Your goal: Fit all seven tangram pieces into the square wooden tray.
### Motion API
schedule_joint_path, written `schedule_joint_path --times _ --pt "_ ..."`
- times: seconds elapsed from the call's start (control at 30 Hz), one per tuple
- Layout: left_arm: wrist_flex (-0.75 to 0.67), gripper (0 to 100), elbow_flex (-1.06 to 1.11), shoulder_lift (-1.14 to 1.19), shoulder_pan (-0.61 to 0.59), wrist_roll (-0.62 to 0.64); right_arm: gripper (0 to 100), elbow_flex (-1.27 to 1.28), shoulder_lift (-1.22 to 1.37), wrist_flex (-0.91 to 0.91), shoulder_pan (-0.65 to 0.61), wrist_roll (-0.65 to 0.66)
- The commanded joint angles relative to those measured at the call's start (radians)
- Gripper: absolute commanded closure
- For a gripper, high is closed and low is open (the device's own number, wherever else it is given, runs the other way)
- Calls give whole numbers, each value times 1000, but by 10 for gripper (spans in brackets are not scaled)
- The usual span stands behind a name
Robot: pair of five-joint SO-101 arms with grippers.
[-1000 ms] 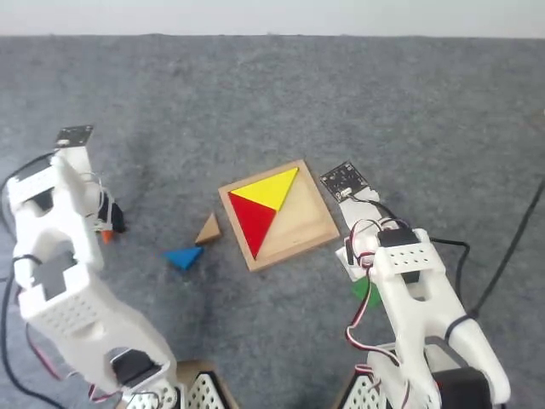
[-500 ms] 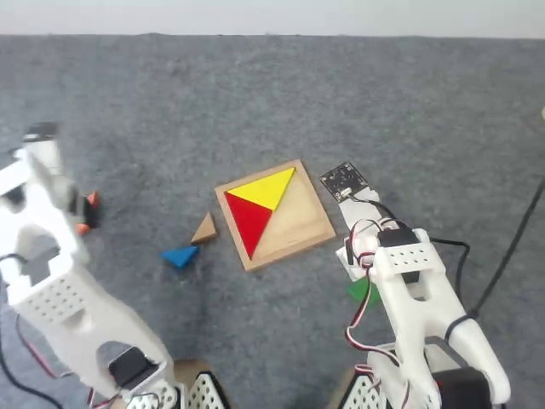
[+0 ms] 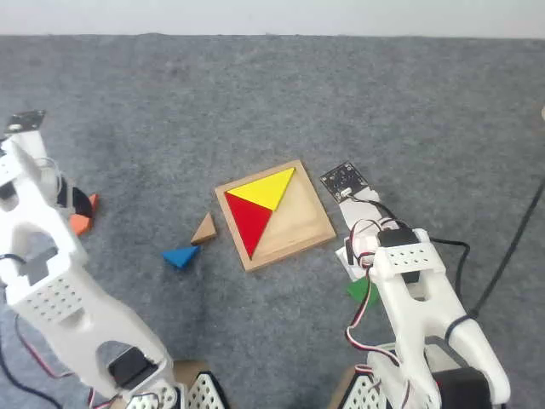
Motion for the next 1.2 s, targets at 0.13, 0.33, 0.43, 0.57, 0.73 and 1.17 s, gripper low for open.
schedule_joint_path --times 0.13,0.33,0.43,0.57,0.73,1.17 --pt "-40 772 -33 -9 -6 -9 971 -9 -41 -10 -7 11" --pt "-41 772 -39 57 14 -5 971 -9 -41 -12 -7 11" --pt "-64 772 -39 68 20 -5 971 -9 -41 -15 -7 8" --pt "-68 776 -35 71 26 -8 971 -9 -44 -18 -7 5" --pt "-68 860 -18 72 20 -11 971 -9 -42 -18 -7 3" --pt "-61 988 -4 63 28 -11 971 -9 -48 -15 1 3"
